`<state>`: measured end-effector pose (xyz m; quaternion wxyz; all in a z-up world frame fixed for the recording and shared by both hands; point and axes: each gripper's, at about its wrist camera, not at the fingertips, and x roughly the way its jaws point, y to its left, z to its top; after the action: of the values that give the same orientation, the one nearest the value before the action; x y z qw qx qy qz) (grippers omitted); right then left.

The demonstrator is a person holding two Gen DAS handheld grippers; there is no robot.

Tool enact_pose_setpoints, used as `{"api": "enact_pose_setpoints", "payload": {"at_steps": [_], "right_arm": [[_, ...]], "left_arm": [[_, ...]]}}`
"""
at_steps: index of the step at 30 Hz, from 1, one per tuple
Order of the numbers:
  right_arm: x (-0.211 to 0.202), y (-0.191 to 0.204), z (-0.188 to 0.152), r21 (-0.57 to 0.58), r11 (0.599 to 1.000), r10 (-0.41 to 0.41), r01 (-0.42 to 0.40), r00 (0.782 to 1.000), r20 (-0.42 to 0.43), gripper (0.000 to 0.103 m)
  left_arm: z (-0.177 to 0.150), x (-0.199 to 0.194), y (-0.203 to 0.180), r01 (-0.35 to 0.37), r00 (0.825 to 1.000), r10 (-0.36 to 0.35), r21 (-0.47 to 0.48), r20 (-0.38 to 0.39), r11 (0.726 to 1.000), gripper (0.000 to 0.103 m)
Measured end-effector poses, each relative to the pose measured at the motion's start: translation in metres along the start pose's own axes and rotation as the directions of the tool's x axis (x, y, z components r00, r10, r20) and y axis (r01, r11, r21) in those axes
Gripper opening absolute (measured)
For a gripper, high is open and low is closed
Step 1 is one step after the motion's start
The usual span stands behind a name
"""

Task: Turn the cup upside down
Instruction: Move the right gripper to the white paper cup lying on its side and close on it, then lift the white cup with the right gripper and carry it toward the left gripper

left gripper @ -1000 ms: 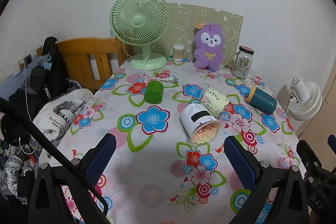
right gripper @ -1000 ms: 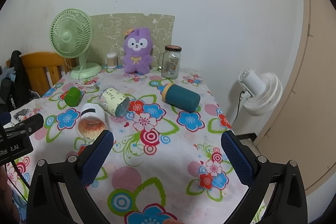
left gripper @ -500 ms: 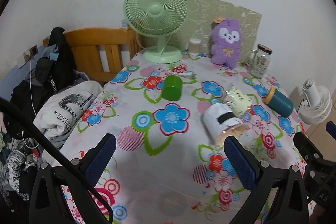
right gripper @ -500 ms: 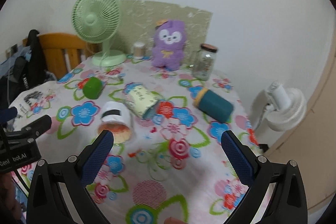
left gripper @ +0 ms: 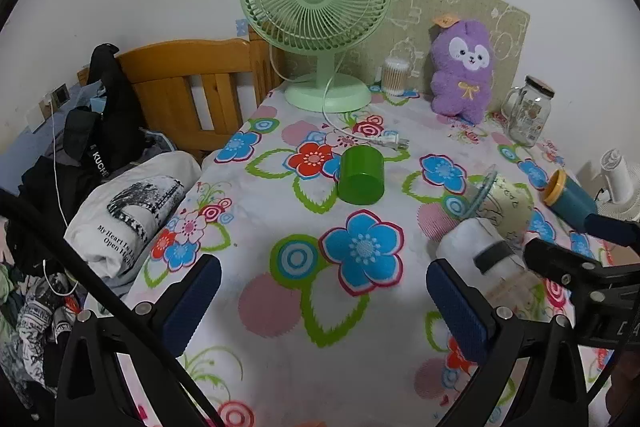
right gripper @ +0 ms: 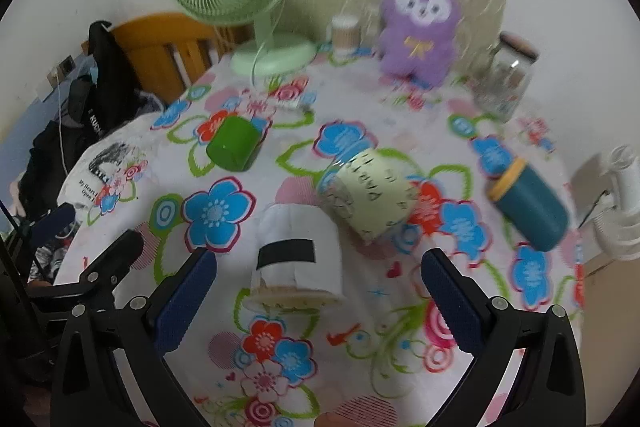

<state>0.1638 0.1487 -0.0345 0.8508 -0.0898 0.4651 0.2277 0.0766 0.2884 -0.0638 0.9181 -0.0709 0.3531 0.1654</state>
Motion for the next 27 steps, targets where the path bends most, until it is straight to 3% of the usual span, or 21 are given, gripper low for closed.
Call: {"api": "enact_pose_setpoints", "payload": {"at_steps": [5, 10, 14, 20, 27], "right_arm": [[0.032, -0.005, 0.005, 0.008, 1.0, 0.025, -0.024, 0.995, -0.098, 0.103], [0.053, -0.007, 0.005, 0.002, 0.999, 0.032, -0.032, 0.986, -0.166, 0.103], [0.064, -0.007, 0.006, -0.008, 0.999, 0.032, -0.034, 0.978, -0.205, 0.103], [0.077, -0.004, 0.01, -0.023, 0.999, 0.04, -0.047, 0.969, -0.242, 0.102], [0.089, -0.003, 0.003, -0.009, 0.995, 0.09, -0.096, 0.953, -0.29, 0.069]], "left_arm": [[0.009, 0.025, 0.002, -0.013, 0.999, 0.014, 0.021, -0.031, 1.0, 0.103], [0.011, 0.05, -0.007, -0.02, 0.996, 0.029, 0.105, -0.083, 0.994, 0.103], [0.012, 0.062, -0.018, -0.054, 0.994, 0.074, 0.22, -0.084, 0.974, 0.103], [0.014, 0.066, -0.023, -0.093, 0.99, 0.121, 0.295, -0.077, 0.951, 0.103], [0.007, 0.064, -0.024, -0.087, 0.988, 0.123, 0.318, -0.095, 0.944, 0.103]]}}
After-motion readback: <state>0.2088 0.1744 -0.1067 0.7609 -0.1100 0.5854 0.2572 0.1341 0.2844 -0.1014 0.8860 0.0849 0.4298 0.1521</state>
